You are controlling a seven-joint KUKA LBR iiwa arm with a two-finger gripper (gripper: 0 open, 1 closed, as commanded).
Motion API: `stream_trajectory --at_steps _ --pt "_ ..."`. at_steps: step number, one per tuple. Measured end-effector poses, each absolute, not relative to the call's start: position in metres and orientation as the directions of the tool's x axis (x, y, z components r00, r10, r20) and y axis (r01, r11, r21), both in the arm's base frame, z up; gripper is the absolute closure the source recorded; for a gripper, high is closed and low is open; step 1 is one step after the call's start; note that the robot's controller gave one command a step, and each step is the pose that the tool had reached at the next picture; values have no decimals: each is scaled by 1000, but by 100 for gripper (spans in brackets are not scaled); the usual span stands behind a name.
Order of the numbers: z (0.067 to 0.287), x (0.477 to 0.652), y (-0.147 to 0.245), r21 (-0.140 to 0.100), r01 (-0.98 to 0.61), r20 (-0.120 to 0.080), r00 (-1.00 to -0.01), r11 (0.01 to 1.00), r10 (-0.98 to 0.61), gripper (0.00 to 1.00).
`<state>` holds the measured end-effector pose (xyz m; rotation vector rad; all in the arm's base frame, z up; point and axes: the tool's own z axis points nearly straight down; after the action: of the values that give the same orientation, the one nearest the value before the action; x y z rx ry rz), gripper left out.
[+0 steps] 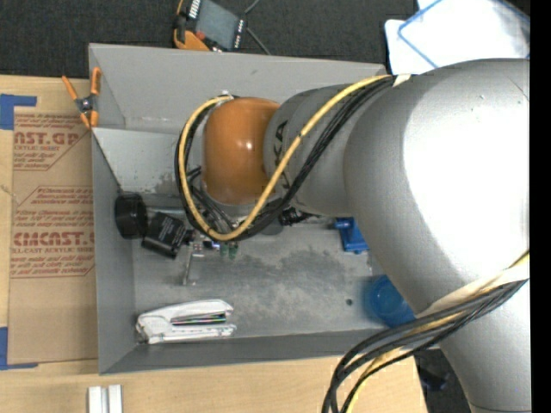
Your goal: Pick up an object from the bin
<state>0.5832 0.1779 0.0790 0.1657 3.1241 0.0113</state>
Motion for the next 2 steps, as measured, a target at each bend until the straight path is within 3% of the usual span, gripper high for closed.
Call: stream_trajectory --at_steps 1,2 --pt "70 576 195 13 79 -25 -997 997 79 0" --pt "70 574 230 0 83 -18 -996 997 83 100"
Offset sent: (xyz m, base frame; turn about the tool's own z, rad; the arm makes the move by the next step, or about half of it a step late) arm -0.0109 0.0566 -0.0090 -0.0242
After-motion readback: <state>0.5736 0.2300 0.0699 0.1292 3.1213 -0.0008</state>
